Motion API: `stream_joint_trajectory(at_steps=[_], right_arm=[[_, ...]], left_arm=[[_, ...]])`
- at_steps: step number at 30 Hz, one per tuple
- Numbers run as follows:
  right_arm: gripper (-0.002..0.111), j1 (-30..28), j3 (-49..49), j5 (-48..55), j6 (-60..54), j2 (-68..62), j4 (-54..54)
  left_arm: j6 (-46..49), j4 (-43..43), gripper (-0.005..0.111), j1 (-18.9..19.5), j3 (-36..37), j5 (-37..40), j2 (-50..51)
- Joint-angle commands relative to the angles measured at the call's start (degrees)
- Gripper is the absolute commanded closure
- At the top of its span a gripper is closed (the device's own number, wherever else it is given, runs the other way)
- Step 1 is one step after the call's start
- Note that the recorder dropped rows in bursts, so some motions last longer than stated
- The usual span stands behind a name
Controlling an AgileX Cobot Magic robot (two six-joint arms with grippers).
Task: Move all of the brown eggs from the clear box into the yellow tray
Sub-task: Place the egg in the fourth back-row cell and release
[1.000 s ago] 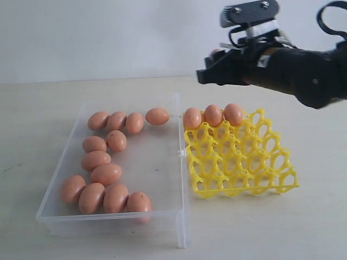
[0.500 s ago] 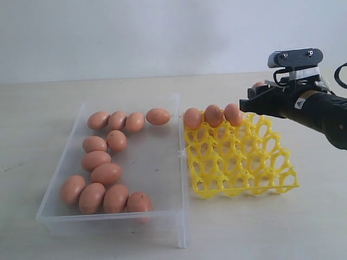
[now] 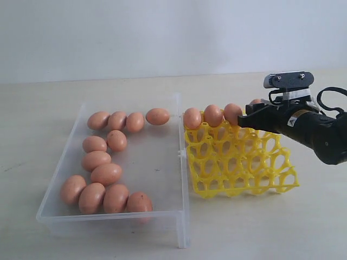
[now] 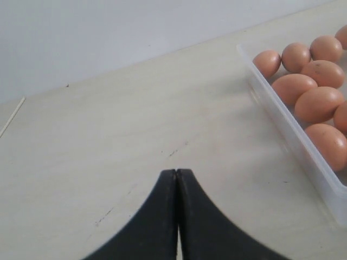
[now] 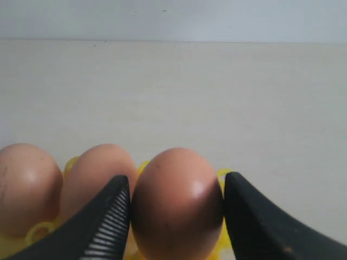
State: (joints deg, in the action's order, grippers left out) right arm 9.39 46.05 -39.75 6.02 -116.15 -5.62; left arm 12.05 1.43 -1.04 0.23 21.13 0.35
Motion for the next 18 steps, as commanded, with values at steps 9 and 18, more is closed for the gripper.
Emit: stream_joint_trajectory(at_steps=[9, 18], right_arm=[[0.085, -1.1, 1.9, -0.7, -5.4, -0.6, -0.8], [0.045, -1.1, 1.9, -0.1, -2.8, -0.8, -1.0]], left_arm=[[-0.3, 0.0, 0.107, -0.1, -0.2, -0.4, -0.3], [-0.3, 0.0, 0.107, -0.1, -0.2, -0.4, -0.3]])
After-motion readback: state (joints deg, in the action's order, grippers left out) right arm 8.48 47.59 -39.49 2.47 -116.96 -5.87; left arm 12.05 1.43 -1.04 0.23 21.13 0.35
